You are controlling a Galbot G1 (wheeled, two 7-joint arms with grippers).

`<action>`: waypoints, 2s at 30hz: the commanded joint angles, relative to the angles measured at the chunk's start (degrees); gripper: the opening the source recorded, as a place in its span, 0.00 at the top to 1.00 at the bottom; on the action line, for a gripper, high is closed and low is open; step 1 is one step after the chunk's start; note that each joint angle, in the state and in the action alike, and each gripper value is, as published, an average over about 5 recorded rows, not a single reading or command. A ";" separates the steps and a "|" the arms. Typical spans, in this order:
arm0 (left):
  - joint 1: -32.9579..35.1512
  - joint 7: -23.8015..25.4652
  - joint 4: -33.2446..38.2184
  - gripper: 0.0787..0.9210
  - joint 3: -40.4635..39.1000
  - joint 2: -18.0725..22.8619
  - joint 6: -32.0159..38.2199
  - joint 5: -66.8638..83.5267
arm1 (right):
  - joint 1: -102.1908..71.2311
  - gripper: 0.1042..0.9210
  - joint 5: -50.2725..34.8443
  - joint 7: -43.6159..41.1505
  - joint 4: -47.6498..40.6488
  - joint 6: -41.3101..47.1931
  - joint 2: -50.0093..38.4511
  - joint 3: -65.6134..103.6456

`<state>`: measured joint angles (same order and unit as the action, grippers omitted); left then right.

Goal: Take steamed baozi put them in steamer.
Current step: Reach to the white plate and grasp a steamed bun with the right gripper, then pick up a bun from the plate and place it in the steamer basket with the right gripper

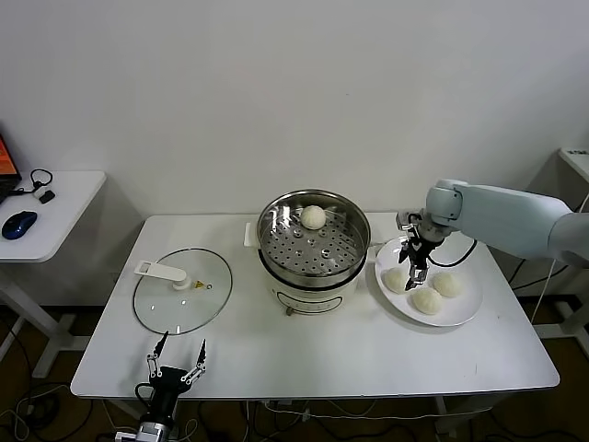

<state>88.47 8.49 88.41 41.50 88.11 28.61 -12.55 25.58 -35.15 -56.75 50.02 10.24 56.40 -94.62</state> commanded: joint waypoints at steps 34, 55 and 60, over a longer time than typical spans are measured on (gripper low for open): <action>-0.70 -0.07 -1.05 0.12 0.53 0.05 0.00 -0.18 | -6.41 0.30 4.61 -2.60 -9.20 -3.26 3.55 4.98; -0.46 -0.41 -0.75 0.12 -0.02 -0.32 0.35 -0.95 | 19.25 0.36 -4.38 -2.81 13.01 -2.01 -4.14 -11.17; -0.60 -0.67 -0.77 0.12 -0.56 -0.35 0.69 -2.14 | 32.19 0.36 -11.80 -3.53 21.31 -1.38 -5.12 -18.27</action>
<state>87.98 7.94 87.76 41.31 87.79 29.09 -13.53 37.71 -37.66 -59.94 57.09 8.47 53.79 -101.46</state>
